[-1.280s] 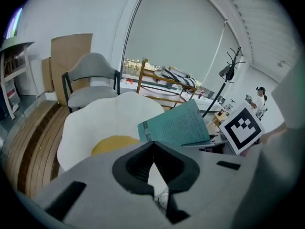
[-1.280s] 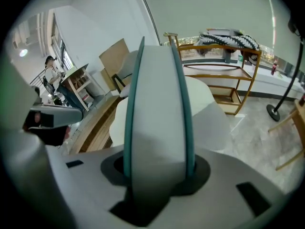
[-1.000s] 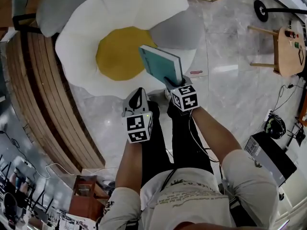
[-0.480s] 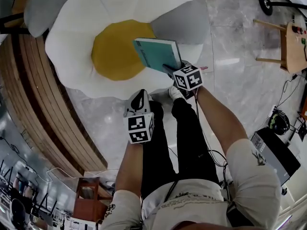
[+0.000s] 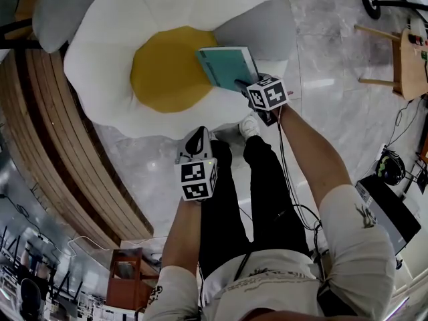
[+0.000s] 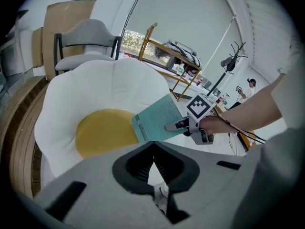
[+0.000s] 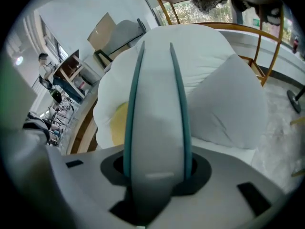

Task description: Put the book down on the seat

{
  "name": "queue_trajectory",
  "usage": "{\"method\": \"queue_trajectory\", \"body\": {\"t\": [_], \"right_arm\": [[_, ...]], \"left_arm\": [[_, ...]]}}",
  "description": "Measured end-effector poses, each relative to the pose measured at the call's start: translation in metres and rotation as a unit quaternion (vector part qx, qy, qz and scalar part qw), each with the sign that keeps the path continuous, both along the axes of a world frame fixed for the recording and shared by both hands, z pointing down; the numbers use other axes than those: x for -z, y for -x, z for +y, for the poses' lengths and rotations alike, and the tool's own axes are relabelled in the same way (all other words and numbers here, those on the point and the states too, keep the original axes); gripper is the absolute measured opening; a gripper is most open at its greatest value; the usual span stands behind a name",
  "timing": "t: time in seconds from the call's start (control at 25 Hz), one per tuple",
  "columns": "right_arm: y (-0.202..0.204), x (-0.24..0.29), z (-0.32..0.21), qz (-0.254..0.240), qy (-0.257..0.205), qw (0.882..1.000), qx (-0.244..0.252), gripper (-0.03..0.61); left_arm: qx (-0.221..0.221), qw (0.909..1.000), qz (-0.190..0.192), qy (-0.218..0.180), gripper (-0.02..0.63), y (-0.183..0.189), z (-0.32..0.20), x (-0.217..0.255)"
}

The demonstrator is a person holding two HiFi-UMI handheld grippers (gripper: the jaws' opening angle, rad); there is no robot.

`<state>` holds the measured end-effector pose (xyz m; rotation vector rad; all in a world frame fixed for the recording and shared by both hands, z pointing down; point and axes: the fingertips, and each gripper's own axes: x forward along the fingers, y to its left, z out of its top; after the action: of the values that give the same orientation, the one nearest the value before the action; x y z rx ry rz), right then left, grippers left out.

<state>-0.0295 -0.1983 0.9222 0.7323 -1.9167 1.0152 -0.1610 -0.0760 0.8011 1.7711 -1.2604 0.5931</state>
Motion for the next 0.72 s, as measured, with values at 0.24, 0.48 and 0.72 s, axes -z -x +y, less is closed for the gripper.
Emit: {"method": "queue_trajectory", "body": {"t": [0.24,0.48,0.72], "right_arm": [[-0.018,-0.017,-0.009,0.007,0.016,0.998,-0.054,0.167],[-0.039,-0.028,-0.018,-0.018,0.049,0.993,-0.109,0.178],[-0.055,-0.041,-0.028,-0.023,0.065,0.991,-0.119,0.209]], "left_arm": [[-0.014,0.9999,0.003,-0.003,0.014,-0.005,-0.001,-0.002],[-0.022,0.9997,0.004,0.011,0.014,-0.010,0.010,-0.010],[-0.039,0.9990,-0.002,0.021,0.014,-0.021,0.008,-0.020]]}}
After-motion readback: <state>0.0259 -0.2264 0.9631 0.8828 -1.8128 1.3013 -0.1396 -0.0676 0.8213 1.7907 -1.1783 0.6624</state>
